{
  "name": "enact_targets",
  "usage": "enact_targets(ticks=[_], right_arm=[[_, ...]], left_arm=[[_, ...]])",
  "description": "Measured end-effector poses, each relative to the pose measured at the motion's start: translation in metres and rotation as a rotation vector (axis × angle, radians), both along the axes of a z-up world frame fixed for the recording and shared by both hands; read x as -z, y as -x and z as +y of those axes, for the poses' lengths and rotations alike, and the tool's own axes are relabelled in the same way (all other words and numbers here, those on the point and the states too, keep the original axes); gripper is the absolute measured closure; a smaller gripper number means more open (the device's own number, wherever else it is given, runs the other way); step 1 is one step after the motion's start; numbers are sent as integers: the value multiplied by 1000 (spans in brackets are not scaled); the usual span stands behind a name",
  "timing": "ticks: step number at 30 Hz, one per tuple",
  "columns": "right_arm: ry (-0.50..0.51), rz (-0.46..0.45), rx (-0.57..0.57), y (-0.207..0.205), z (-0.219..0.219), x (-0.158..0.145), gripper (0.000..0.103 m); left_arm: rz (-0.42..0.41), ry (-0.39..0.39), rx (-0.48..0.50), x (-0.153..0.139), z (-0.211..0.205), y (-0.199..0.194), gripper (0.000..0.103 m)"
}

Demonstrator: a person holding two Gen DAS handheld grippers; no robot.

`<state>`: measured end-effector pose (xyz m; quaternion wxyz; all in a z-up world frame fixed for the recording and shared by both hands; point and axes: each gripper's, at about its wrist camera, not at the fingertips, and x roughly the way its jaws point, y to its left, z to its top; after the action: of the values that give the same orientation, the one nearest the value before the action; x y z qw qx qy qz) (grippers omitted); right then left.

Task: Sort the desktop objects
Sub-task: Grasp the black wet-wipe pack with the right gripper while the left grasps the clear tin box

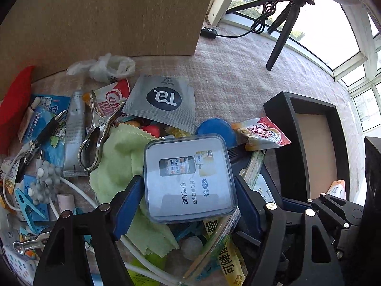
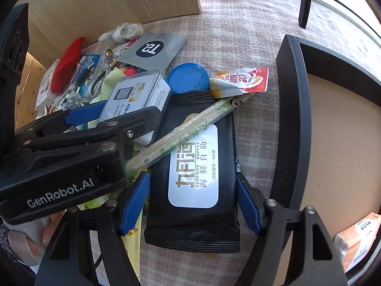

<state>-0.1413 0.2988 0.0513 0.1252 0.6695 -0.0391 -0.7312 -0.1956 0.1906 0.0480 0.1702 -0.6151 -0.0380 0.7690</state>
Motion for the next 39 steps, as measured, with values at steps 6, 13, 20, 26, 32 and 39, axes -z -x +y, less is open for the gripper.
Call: enact_targets(ticks=[6,13,20,26,32,39], right_arm=[[34,-1,22,-7,10,-9,36],[88,-15,71,-12,29,-21,76],[144,-47,103,-8,34,-11,36],[171,-27,108,-4,17,-7,38],[213,-23,116,-2,15,-13,76],[221,-7,115,-3,10,-16,84]], left_arm=[[3,-14,-17,-3,-7,-3,34],[38,5,-14,-11,-14,-7,35],[43,9,-12,-10,-14,-9,35],[39,-3,-19,-8,-14,-8,35],[45,-9,-26,-11,-18,-9,35],[59,-19,-21,-16,-20,-11,36]])
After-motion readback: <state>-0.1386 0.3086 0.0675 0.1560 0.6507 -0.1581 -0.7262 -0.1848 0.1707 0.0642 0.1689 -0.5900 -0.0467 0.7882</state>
